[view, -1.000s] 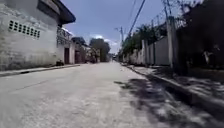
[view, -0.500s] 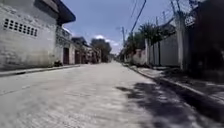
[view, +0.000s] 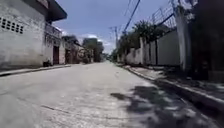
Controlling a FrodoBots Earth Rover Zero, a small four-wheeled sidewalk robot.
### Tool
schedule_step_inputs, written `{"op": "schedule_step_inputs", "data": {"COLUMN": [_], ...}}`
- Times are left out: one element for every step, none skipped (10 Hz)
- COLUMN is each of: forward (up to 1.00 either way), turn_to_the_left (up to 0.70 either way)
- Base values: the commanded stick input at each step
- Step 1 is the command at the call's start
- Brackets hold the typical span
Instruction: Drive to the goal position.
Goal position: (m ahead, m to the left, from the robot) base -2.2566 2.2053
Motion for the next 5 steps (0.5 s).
{"op": "schedule_step_inputs", "data": {"forward": [1.00, 1.00, 1.00, 1.00, 1.00], "turn_to_the_left": [0.43, 0.43, 0.43, 0.43, 0.43]}}
